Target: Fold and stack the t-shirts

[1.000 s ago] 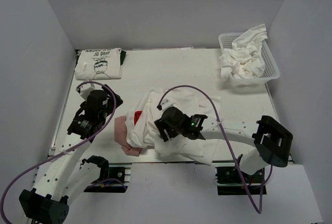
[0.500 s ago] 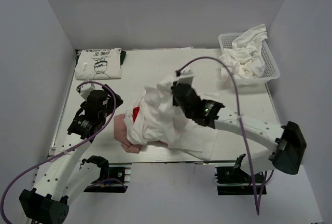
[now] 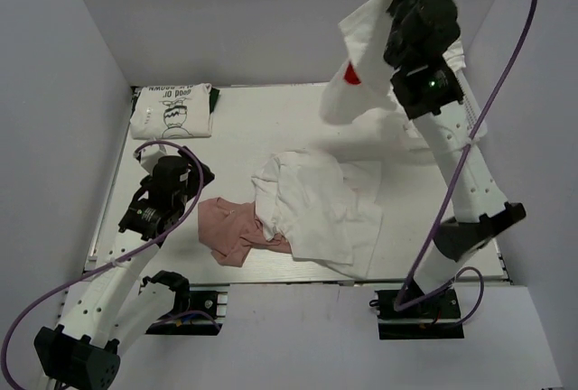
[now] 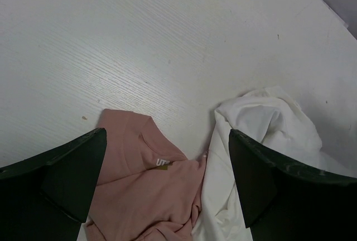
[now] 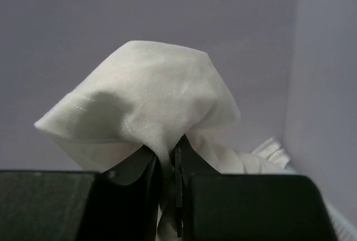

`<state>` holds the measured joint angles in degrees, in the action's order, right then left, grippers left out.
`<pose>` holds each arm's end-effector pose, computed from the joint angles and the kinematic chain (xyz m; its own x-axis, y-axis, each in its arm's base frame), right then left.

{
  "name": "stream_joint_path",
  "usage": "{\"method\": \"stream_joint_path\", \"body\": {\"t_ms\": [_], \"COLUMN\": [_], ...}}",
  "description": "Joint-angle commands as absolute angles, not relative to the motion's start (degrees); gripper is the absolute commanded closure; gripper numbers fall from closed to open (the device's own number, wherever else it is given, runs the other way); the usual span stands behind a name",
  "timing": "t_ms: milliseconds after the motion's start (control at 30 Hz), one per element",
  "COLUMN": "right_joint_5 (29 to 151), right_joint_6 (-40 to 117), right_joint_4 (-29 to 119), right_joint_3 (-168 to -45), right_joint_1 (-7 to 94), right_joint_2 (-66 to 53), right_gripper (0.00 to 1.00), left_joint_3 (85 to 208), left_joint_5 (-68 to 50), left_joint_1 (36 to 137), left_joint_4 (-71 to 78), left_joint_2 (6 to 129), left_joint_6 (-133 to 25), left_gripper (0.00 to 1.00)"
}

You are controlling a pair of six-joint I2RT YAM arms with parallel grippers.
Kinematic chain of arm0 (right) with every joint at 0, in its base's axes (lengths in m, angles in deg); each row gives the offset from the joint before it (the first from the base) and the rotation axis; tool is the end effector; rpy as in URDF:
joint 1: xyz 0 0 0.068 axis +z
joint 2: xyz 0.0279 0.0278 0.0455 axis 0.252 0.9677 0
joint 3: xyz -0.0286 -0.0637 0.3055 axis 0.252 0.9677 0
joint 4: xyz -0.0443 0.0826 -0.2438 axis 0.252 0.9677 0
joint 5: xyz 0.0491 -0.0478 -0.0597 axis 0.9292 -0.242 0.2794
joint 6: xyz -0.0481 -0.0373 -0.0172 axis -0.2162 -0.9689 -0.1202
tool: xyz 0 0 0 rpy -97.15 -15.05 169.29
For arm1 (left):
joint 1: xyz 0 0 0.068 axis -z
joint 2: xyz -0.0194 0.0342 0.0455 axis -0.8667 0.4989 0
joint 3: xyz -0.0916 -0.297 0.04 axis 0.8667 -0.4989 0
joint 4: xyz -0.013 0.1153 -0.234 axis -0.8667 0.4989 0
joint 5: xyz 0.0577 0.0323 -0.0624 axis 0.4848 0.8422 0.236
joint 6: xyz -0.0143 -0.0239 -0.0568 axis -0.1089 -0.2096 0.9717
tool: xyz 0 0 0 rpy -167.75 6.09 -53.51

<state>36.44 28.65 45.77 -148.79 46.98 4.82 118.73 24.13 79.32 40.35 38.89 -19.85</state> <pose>0.2949 0.1454 0.6231 0.3395 0.1745 -0.9243 0.2042 0.9455 0.2535 0.1488 -0.0305 0.3147 -0.3828 -0.5567 -0.7373 -0.4177 0.8161 -0.3993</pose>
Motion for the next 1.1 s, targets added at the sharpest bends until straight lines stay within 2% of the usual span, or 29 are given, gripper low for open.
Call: {"method": "stream_joint_path", "body": {"t_ms": [0,33,67,133,167,300,500,567,600,633,667,700,833,900,967,1067], "right_joint_5": [33.77,33.94,34.12,35.86,35.88,38.24,42.64,45.19,44.41,44.14,44.4,45.79,58.36,60.9,69.86,74.28], "right_joint_6": [18.87,15.54,13.77,7.21,6.73,8.12,16.03,18.22,19.1,21.81,24.19,24.99,24.47,25.78,26.67,28.86], "right_joint_4": [43.33,41.93,32.69,19.51,18.28,21.51,26.88,33.27,34.78,40.63,42.51,44.01,53.23,54.65,55.71,58.24], "right_joint_3": [-167.45,-167.96,-167.19,-157.56,-154.9,-153.91,-141.62,-140.99,-141.07,-141.42,-141.6,-141.78,-138.71,-133.89,-129.49,-123.16], "right_joint_1": [40.19,38.17,37.45,34.21,33.5,27.0,21.45,19.79,19.52,19.08,18.9,18.9,20.21,21.45,23.38,28.64], "right_joint_2": [11.92,13.68,13.95,12.03,11.76,17.71,24.23,28.1,28.98,29.86,29.69,29.43,21.46,14.87,8.45,4.13], "right_gripper": [1.0,1.0,1.0,1.0,1.0,1.0,1.0,1.0,0.86,0.56,0.19,0.09,0.09,0.09,0.09,0.09], "left_joint_3": [119.48,119.48,119.48,119.48,119.48,120.09,121.14,121.15,121.15,121.15,121.15,121.15,120.62,120.62,121.15,120.62], "left_joint_5": [25.96,26.57,27.1,27.11,27.11,27.11,27.72,27.72,26.85,26.84,25.97,25.35,24.3,23.51,21.05,18.59], "left_joint_1": [79.23,79.23,79.23,79.23,79.23,79.23,78.62,79.23,79.23,79.23,79.23,79.23,79.23,79.23,79.23,79.23], "left_joint_4": [40.46,40.46,40.46,40.46,40.46,41.07,42.21,42.21,42.21,41.69,41.69,41.69,41.07,40.55,38.79,37.56], "left_joint_2": [38.53,39.05,39.06,39.67,40.28,41.42,43.18,43.19,43.19,43.19,43.19,43.19,43.19,43.8,44.32,44.85], "left_joint_6": [-20.51,-20.51,-20.51,-20.51,-20.51,-20.51,-20.51,-20.51,-20.51,-20.51,-20.51,-20.51,-21.04,-21.56,-22.36,-23.15], "left_gripper": [0.0,0.0,0.0,0.0,0.0,0.0,0.0,0.0,0.0,0.0,0.0,0.0,0.0,0.0,0.0,0.0]}}
